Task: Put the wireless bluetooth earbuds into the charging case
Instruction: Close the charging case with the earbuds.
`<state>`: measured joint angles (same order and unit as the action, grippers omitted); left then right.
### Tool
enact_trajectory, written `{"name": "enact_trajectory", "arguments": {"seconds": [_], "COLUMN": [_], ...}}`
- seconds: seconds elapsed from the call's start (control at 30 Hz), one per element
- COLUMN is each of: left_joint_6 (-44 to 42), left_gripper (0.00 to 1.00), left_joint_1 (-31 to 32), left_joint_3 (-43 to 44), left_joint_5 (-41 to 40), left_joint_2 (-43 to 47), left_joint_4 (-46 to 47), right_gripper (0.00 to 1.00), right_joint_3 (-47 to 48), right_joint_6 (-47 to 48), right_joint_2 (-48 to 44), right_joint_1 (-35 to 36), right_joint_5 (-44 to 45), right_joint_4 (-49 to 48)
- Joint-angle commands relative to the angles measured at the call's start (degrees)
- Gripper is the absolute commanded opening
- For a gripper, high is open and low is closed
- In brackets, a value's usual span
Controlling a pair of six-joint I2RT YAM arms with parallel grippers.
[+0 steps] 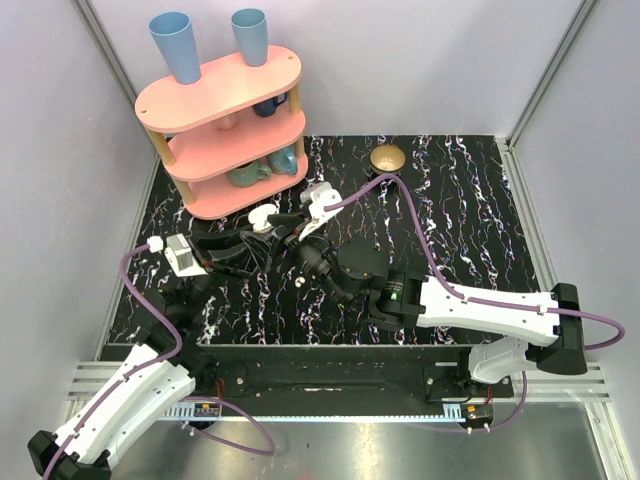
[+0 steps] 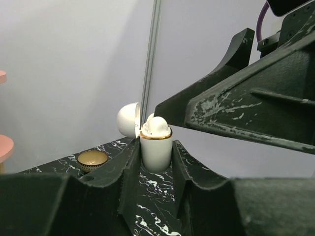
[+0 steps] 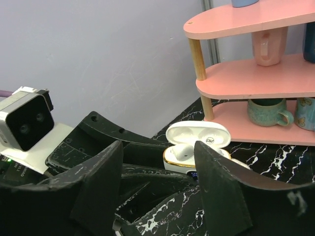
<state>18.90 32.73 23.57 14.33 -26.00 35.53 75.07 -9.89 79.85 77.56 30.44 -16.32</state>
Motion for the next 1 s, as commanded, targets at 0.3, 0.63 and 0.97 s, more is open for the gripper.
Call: {"name": "enact_trajectory", "arguments": {"seconds": [0.3, 0.63, 0.97], "left_joint_6": [-2.72, -3.87, -5.09], "left_gripper": [0.0, 0.0, 0.0], "left_joint_1": [0.23, 0.23, 0.23], "left_joint_3": [3.41, 3.59, 4.64], "left_joint_5": [0.88, 0.79, 7.1], "left_joint_2": [2.27, 3.15, 4.2], "left_joint_4": [0.69, -2.65, -5.47], "right_gripper": [0.79, 0.8, 0.63], "right_joint_3": [4.56, 2.81, 0.96], "right_joint_6": [-0.13, -8.29, -15.67], "right_joint_2": [-2.68, -6.38, -11.56], "right_joint_1": [-0.92, -4.52, -8.29], "right_joint_5": [-8.46, -17.06, -4.95], "right_joint_4": [-0.03, -0.38, 10.22]}}
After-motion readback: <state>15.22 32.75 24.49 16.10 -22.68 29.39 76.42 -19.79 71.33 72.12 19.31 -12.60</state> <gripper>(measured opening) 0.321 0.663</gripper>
